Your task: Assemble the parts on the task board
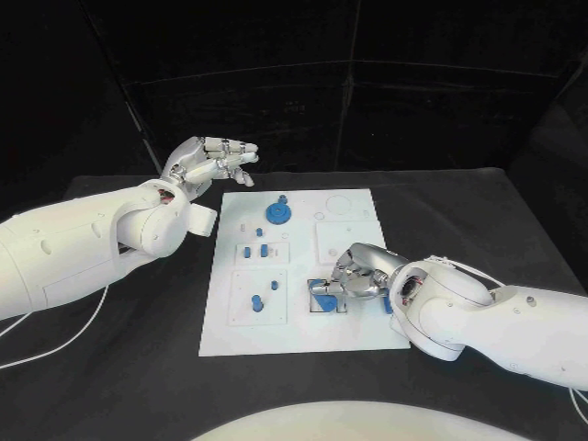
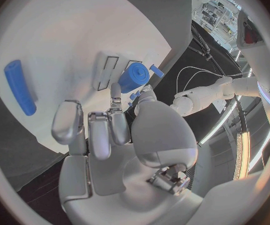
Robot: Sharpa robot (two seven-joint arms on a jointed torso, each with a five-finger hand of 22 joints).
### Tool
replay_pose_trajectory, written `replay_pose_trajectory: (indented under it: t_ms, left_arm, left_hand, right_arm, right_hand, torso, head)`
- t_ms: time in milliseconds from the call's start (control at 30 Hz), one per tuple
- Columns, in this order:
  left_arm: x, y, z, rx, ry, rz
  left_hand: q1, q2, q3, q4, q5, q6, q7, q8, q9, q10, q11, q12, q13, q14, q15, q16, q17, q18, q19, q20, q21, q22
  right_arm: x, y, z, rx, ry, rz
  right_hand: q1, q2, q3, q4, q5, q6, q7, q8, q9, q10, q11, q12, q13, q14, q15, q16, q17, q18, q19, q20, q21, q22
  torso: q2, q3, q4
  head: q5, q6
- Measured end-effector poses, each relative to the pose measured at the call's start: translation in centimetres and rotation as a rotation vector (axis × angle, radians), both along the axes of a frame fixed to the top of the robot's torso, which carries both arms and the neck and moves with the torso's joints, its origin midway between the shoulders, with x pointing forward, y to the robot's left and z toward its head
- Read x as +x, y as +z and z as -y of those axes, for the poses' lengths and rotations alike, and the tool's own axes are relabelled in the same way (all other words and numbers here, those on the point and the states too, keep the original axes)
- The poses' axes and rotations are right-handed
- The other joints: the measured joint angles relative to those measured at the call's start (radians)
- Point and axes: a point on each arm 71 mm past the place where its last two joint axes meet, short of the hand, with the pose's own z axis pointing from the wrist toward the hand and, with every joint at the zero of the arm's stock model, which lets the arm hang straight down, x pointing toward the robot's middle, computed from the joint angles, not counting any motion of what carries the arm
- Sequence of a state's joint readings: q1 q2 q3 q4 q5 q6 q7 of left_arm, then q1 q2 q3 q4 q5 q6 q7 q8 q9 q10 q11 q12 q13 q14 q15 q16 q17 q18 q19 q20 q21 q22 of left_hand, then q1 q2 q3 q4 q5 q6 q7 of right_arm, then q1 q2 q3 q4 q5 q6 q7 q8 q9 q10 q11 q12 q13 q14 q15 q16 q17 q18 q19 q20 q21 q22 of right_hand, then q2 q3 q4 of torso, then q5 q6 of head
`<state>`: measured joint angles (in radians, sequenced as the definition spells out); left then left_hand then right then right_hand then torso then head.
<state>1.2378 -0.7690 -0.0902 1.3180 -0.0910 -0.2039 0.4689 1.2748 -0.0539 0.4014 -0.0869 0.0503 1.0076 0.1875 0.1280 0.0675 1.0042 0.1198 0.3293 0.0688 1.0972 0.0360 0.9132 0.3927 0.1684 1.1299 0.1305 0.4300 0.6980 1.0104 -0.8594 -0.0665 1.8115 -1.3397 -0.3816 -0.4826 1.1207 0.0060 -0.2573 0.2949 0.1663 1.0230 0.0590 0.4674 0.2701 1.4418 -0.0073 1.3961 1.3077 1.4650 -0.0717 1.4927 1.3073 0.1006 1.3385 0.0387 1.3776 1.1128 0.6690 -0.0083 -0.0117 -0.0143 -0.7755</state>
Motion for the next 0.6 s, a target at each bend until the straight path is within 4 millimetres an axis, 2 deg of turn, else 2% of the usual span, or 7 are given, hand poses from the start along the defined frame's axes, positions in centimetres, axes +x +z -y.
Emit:
replay_pose_trajectory:
  t_ms: [333,600]
  left_arm:
    - [-0.01,0.00,-0.05,0.000,0.000,-0.001]
    - [-0.01,0.01,-0.07,0.001,0.001,-0.001]
  left_hand:
    - [0.000,0.000,0.000,0.000,0.000,0.000,0.000,0.000,0.000,0.000,0.000,0.000,0.000,0.000,0.000,0.000,0.000,0.000,0.000,0.000,0.000,0.000]
    - [0.000,0.000,0.000,0.000,0.000,0.000,0.000,0.000,0.000,0.000,0.000,0.004,0.000,0.000,0.000,0.000,0.000,0.000,0.000,0.000,0.000,-0.001]
  right_arm:
    - [-0.05,0.04,0.02,0.003,0.005,0.001]
    - [-0.29,0.11,-0.21,0.009,0.031,-0.007]
  right_hand:
    - [-0.008,-0.001,0.000,0.000,0.000,0.000,0.000,0.000,0.001,0.000,0.000,0.000,0.000,0.000,0.000,0.000,0.000,0.000,0.000,0.000,0.000,0.001]
    - [-0.039,0.018,0.000,0.000,0.000,0.000,0.000,0.005,0.005,0.004,-0.004,0.000,0.000,0.000,0.000,0.000,0.001,0.000,0.000,0.000,0.000,0.007]
  torso:
    - [0.000,0.0006,-0.0004]
    - [0.000,0.0005,-0.0009]
  head:
    - [-0.001,0.000]
    - [-0.001,-0.002]
